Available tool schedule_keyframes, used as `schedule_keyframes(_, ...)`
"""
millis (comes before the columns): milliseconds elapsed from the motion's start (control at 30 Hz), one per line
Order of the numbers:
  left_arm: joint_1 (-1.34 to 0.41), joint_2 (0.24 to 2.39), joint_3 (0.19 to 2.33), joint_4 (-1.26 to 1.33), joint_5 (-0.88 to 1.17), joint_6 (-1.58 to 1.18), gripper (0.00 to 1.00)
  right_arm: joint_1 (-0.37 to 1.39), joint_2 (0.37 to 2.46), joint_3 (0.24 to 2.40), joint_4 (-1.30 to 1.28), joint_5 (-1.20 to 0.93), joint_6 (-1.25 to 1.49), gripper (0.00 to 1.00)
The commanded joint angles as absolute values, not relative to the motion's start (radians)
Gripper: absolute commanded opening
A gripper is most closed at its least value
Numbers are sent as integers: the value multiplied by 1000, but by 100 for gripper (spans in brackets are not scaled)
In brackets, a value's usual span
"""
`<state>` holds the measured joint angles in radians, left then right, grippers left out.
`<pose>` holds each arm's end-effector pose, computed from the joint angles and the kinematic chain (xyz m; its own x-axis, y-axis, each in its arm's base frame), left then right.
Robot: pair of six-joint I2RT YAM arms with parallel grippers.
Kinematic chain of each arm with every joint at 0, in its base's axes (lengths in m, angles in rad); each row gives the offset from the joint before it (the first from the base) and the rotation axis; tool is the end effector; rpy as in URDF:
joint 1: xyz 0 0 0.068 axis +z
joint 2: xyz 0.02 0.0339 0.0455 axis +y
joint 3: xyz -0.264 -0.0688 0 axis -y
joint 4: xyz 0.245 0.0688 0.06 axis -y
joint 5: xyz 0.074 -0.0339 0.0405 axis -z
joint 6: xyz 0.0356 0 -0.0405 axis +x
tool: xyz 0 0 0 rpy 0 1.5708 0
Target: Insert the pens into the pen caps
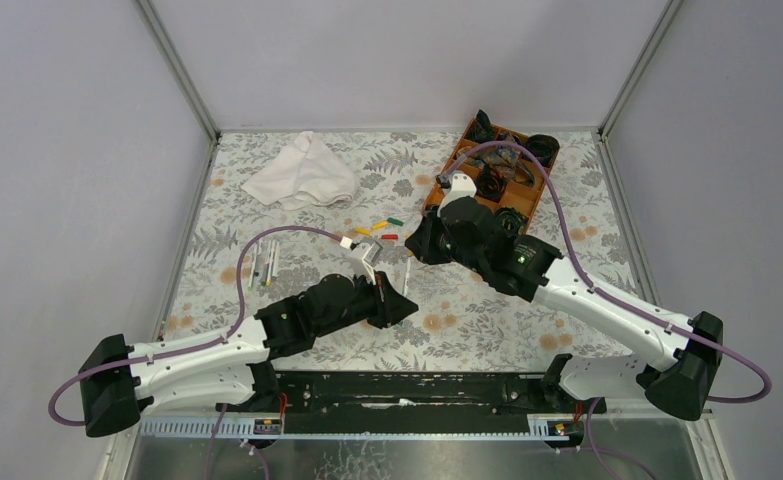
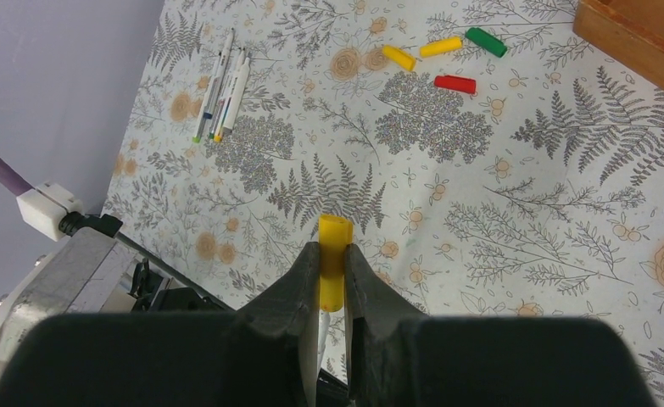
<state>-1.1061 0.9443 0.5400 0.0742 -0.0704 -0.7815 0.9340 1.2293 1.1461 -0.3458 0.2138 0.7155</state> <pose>0.0998 -0.1935 0.2507 -0.7102 -0.1511 -0.6876 0.5095 0.5637 -0.6501 0.1724 0.2204 0.3564 -0.6268 0.2305 -0.7443 -0.3442 0.7751 0.5299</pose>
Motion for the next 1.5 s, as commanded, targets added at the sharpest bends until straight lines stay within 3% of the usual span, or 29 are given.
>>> schedule_keyframes(0,-1114,938,565,145,-112,-791,0,936,1195,1136,-295,177,703,0)
schedule_keyframes(1000,-1112,939,689,87,-263,-707,0,936,1187,1033,-226,76,698,0)
schedule_keyframes(1467,-1049,963,747,91,-202,-661,0,938,1176,984,-196,20,681,0)
